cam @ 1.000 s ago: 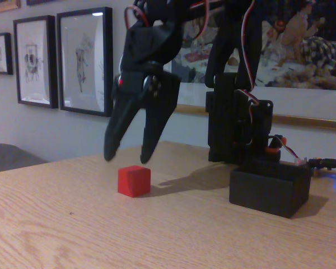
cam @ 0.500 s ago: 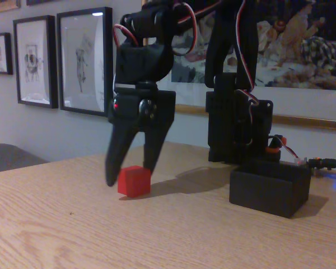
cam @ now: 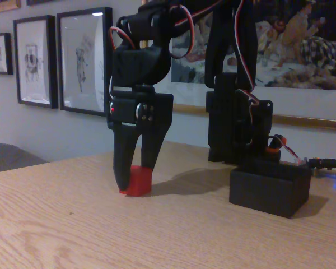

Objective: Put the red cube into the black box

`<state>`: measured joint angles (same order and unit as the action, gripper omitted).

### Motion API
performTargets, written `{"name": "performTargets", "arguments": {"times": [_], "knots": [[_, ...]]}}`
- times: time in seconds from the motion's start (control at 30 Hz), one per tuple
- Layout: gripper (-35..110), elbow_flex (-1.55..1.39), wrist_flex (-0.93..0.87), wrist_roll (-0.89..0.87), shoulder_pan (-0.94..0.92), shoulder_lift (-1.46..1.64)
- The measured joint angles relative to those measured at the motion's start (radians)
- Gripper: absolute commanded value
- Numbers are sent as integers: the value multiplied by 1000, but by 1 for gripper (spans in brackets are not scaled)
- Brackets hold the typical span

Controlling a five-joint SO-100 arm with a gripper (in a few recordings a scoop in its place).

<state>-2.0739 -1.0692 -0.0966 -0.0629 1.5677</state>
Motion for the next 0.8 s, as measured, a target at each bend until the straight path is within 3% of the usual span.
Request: {"name": "performTargets", "arguments": {"times": [0.27, 0.43, 0.8], "knots": [[2, 2, -28, -2, 3, 14], [-1, 23, -163, -11, -37, 209], [-1, 256, -485, 110, -391, 325]]}}
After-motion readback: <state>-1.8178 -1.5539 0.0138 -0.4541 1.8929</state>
